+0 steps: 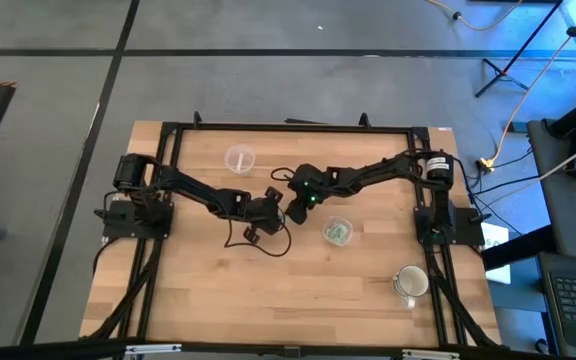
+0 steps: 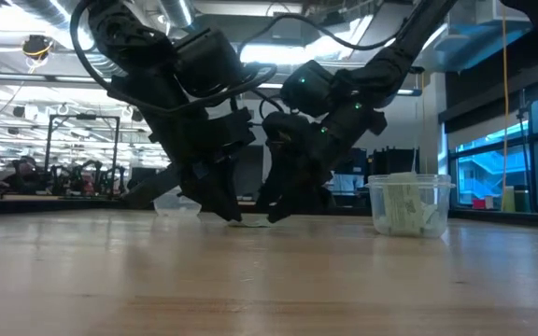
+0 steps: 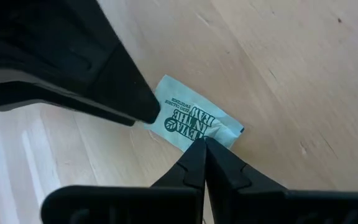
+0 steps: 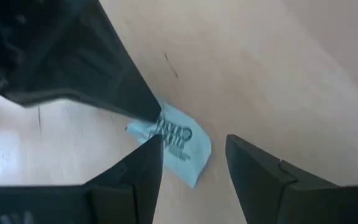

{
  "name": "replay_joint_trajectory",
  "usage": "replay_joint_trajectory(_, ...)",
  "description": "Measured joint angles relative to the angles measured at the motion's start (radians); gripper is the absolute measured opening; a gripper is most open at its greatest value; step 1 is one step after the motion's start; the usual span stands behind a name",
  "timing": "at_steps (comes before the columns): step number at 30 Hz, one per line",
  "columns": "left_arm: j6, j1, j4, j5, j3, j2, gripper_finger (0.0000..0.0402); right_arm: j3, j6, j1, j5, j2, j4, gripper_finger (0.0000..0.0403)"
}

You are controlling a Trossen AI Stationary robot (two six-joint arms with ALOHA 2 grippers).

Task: Pick and place Stevia / Truvia into bins
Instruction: Put the stevia packet into the bottom transparent container

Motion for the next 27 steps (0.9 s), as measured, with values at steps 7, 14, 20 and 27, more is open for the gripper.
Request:
replay_joint_trajectory(7,0.005,0.014,0.026,-0.002,0.001,0.001,0.0002,0.001,0.002,0.0,-0.014,0.018,0.014,0.0166)
replay_joint_trajectory(14,0.007,0.015,0.028,-0.004,0.001,0.001,0.0002,0.003,0.0,-0.001,-0.037,0.031,0.024,0.0148)
replay_joint_trajectory(20,-0.001,0.015,0.027,-0.006,0.001,0.001,0.0002,0.003,0.002,-0.001,-0.037,0.032,0.019,0.0118)
replay_joint_trajectory(27,-0.003,0.015,0.026,-0.004,0.001,0.0,0.0002,0.001,-0.023,-0.002,-0.038,0.034,0.02,0.0074)
